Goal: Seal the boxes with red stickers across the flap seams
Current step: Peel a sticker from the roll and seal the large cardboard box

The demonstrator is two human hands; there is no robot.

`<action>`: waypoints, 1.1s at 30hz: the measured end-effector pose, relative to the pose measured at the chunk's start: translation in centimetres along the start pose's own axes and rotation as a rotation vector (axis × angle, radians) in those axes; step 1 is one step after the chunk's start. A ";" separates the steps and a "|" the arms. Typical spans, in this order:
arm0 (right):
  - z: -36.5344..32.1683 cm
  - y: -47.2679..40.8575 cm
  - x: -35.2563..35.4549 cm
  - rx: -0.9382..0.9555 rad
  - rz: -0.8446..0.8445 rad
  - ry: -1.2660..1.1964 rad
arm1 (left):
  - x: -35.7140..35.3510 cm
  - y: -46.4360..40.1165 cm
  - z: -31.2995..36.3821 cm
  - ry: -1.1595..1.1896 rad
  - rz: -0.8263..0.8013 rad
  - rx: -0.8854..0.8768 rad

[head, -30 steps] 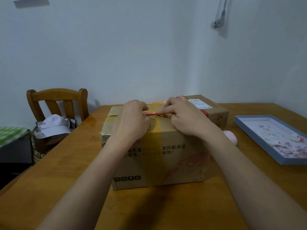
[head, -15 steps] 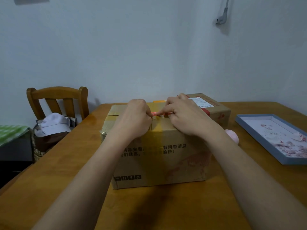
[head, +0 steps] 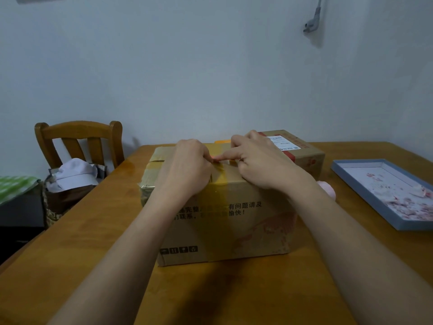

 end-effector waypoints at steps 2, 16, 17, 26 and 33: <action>0.1 -0.1 -0.1 -0.011 -0.007 -0.001 | 0.0 0.1 0.0 -0.001 0.004 0.000; 1.6 -0.4 0.3 -0.076 0.147 0.025 | -1.3 -0.9 -1.3 -0.090 0.017 0.062; 1.6 -0.4 0.3 -0.074 0.146 0.027 | -1.3 -1.0 -1.2 -0.077 0.006 0.062; 1.5 0.3 1.2 -0.076 0.199 0.050 | -0.9 -0.7 -1.1 -0.042 0.034 0.073; 2.3 0.2 1.4 -0.148 0.225 0.058 | -1.2 -1.3 -1.0 -0.021 -0.093 0.089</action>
Point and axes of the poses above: each hand's wrist, its own y-axis away from the middle knuckle, its own x-axis out of the back of the hand, z = x × y, the point moved 10 cm from there along -y, towards the middle knuckle, and after that the axes turned 6 degrees about -y, right-handed, at the moved point
